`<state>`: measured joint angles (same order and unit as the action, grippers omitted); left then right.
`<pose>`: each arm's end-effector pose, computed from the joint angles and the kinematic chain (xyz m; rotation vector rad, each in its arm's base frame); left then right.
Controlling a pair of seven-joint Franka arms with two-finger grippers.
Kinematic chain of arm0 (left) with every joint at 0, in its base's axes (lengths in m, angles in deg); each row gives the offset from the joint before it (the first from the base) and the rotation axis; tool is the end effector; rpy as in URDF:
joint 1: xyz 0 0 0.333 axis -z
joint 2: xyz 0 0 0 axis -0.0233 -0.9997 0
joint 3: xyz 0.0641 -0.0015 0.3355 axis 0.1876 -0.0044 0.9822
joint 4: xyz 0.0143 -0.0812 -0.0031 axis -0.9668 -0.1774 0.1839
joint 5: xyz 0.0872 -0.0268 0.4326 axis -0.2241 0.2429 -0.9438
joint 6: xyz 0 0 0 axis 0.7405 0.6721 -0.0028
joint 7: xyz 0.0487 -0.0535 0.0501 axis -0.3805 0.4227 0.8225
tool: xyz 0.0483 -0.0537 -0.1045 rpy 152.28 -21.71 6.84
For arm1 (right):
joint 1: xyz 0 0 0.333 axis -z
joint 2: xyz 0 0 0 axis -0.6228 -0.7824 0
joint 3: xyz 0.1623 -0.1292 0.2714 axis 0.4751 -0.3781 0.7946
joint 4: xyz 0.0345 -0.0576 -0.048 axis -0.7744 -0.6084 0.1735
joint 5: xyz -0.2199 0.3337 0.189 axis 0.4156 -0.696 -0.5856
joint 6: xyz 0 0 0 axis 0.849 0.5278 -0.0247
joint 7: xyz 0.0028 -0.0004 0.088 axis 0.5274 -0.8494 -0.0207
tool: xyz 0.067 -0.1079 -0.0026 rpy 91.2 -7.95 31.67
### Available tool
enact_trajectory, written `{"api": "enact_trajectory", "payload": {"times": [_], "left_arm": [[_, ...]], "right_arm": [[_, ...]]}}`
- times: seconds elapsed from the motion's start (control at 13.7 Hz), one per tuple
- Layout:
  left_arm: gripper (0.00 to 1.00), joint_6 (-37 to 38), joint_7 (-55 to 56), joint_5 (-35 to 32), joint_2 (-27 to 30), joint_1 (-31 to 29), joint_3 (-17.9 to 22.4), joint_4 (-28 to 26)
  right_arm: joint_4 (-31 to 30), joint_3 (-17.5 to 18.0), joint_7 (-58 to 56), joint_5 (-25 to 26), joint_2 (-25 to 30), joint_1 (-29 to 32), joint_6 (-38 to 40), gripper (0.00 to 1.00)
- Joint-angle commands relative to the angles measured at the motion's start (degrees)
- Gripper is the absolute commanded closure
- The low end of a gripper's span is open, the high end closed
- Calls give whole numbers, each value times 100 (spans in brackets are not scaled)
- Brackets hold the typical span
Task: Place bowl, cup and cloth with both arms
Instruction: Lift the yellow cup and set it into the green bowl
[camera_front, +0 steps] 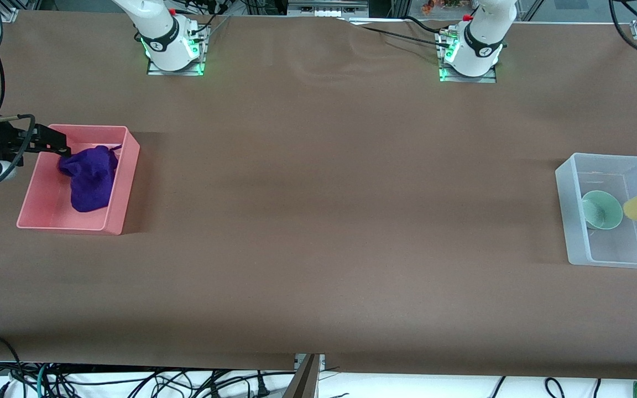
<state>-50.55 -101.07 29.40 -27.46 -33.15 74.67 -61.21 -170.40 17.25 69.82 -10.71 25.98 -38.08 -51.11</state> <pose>0.6757 0.3789 0.3140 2.9821 -0.6490 -0.2047 0.6591 0.0018 0.5824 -3.1085 -0.2998 0.1704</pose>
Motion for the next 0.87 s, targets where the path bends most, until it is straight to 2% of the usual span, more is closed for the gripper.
{"api": "enact_trajectory", "payload": {"times": [0.0, 0.15, 0.22, 0.29, 0.58, 0.8], "left_arm": [[100, -86, -11, -22, -276, -253, -32, -25], [100, -201, -2, 207, -330, -221, -50, -34], [72, -201, -98, 198, -391, -220, -50, -42], [1, -262, -160, 250, -391, -220, -59, -103], [0, -228, -82, 259, -76, -150, -103, -121], [0, 350, 486, 198, 468, 16, -427, -95]], "right_arm": [[147, 23, 80, -52, -54, 26, 44, 0], [147, 23, 71, -52, -54, 26, 44, 0], [147, 23, 71, -52, -54, 26, 52, 0], [147, 23, 71, -52, -54, 26, 44, 0], [147, 23, 62, -52, -54, 26, 52, 0], [147, 23, 71, -52, -54, 26, 44, 0]]}}
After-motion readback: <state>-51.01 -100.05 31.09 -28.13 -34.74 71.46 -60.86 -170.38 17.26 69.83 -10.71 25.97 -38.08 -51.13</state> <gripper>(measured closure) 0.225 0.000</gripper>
